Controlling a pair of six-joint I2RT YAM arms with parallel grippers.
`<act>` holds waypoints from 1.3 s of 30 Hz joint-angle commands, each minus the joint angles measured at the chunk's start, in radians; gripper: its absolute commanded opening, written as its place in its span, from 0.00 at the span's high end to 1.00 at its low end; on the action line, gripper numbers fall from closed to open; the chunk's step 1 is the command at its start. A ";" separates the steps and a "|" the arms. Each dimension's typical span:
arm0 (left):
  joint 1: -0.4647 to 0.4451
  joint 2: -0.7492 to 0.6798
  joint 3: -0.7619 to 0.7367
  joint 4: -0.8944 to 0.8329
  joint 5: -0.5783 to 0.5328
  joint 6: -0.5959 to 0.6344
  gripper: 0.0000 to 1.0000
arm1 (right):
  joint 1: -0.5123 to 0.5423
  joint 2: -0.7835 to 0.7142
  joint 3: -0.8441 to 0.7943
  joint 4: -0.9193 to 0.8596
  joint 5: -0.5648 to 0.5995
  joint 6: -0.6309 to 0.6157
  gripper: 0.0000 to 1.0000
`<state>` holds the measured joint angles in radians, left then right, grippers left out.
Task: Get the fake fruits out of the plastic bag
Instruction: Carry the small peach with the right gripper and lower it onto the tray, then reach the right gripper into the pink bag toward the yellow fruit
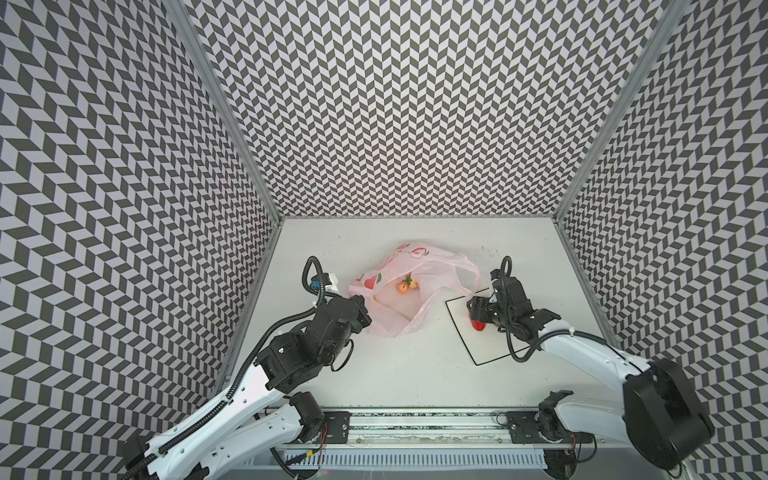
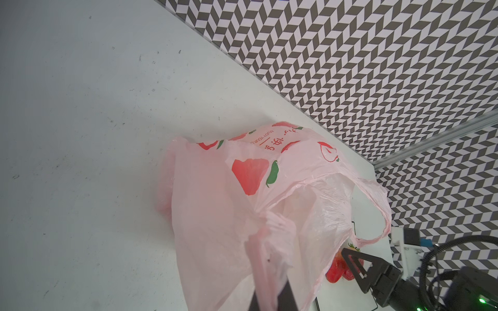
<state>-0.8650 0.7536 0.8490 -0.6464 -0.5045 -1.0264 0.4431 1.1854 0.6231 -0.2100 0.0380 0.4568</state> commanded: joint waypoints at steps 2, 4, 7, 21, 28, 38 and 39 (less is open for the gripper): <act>0.008 0.002 0.006 0.023 -0.033 0.001 1.00 | 0.006 -0.175 0.052 -0.078 0.117 0.053 0.31; 0.007 0.001 0.003 0.027 -0.031 0.001 1.00 | 0.005 -0.257 0.061 -0.106 0.176 0.065 0.32; 0.008 0.000 0.001 0.029 -0.028 0.000 1.00 | 0.006 -0.379 0.060 -0.068 0.229 0.040 0.36; 0.011 -0.033 -0.004 0.003 -0.017 -0.001 1.00 | 0.301 -0.129 0.297 0.174 -0.092 -0.261 0.48; 0.011 -0.038 0.010 -0.040 -0.014 -0.020 1.00 | 0.435 0.239 0.452 0.153 -0.153 -0.254 0.50; 0.010 -0.059 0.020 -0.116 0.001 -0.057 1.00 | 0.453 0.607 0.631 0.162 -0.108 0.038 0.47; 0.010 -0.063 0.020 -0.127 0.000 -0.062 1.00 | 0.453 0.634 0.639 0.174 -0.100 0.070 0.45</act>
<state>-0.8612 0.7086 0.8452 -0.7200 -0.4973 -1.0618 0.8936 1.7752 1.2255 -0.1005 -0.0868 0.3965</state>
